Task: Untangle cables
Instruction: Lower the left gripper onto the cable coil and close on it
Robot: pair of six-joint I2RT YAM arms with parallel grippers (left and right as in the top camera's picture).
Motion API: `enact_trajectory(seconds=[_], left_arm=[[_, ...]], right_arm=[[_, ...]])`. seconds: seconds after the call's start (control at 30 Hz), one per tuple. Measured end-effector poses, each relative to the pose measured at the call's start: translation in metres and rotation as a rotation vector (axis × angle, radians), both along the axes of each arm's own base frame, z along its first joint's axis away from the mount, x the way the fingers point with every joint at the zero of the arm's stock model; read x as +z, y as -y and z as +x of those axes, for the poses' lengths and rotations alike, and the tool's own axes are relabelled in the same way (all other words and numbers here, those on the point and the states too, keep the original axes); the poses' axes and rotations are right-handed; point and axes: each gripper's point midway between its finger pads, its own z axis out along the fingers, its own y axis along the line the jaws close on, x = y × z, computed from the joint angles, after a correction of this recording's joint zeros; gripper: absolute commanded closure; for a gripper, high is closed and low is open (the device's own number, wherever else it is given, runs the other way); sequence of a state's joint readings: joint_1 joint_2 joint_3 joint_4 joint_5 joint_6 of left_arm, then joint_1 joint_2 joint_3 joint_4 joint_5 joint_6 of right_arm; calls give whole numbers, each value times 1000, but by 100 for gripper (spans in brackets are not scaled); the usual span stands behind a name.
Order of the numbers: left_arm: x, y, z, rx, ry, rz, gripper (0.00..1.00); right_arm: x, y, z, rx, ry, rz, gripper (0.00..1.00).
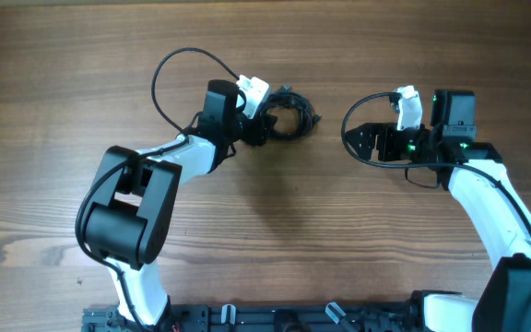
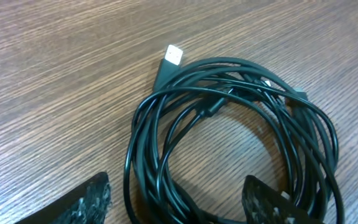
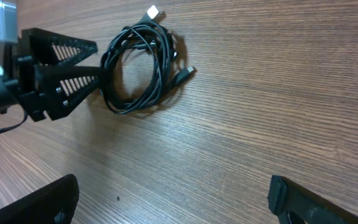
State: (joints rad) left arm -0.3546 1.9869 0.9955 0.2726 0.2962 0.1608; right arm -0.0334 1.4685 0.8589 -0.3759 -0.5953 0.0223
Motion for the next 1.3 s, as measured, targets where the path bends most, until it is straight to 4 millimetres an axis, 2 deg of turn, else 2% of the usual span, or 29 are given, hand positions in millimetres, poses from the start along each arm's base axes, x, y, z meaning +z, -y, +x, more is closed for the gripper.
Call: enact_trajectory(seconds=[0.07,0.13,0.27,0.37,0.43,0.73,0.83,0.97,1.0,1.03,1.1,1.13,1.3], left_arm=[[-5,1,-1,-5,-7,-2,33],[-17,1,-3,-8,-34,5,35],[-18,2,-2,-16,-29,2,50],[-18,2,-2,-18,-23,3,56],[-17,3,-1,-21,-19,2,65],[-10,6,4,-15,-48,-9,66],[0,8,7,-13,-40,-14,65],[40,8,8,-14,15,-35,65],[56,8,8,-14,38,-43,59],[71,8,8,-14,63,-52,48],[88,9,10,-17,101,-62,39],[91,9,10,-15,100,-66,33],[86,8,7,-35,97,-37,18]], right_arm=[[0,-1,0,1,-3,6,0],[0,-1,-1,1,-4,8,0],[0,-1,-1,-1,-6,10,0],[0,-1,-1,0,-8,10,0],[0,-1,-1,-1,-10,12,0],[0,-1,-1,-5,-11,10,0],[-1,1,-1,-10,-11,1,0],[-2,2,0,-14,-11,-5,0],[-2,2,0,-15,-11,-6,0],[-2,2,0,-14,-11,-6,0],[-2,2,0,-15,-11,-6,0],[-2,2,0,-14,-12,-6,0],[-2,2,-1,-14,-12,-5,0]])
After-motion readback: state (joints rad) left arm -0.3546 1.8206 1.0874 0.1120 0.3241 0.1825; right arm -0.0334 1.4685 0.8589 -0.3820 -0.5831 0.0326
